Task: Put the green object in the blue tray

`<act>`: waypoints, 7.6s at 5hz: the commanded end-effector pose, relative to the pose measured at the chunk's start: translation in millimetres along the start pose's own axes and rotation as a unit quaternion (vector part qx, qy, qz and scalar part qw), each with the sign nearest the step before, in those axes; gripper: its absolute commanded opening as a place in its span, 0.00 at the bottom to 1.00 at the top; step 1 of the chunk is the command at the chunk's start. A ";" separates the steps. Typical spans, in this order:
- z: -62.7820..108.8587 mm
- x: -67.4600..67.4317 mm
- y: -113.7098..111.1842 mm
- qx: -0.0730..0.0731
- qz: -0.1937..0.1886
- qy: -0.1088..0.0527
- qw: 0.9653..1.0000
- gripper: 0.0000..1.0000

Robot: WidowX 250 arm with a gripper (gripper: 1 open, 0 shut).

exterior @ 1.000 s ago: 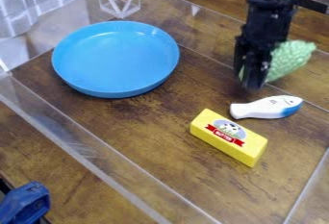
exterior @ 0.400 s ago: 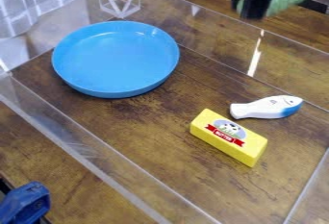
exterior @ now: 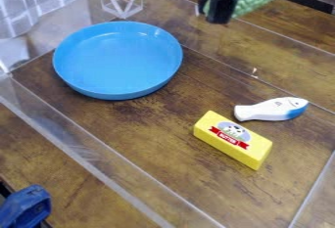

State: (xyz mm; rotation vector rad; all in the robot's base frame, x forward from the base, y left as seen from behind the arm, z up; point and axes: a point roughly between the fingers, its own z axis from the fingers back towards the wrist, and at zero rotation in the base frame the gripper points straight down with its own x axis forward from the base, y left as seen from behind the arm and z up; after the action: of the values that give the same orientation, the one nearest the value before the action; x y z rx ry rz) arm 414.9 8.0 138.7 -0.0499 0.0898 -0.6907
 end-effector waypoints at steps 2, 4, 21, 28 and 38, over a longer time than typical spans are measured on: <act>33.5 -62.1 34.3 0.047 0.078 -0.025 0.996 0.00; 31.1 -100.3 42.0 0.049 0.131 -0.015 0.990 0.00; 10.4 -133.2 130.4 0.074 -0.056 0.023 0.995 1.00; 28.0 -136.4 107.4 0.088 -0.050 0.029 0.994 1.00; -3.3 -126.0 134.0 0.096 -0.077 0.041 0.992 1.00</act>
State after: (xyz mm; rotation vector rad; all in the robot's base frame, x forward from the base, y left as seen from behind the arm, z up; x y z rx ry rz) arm 406.5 182.7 84.6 0.0749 0.1790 -0.8827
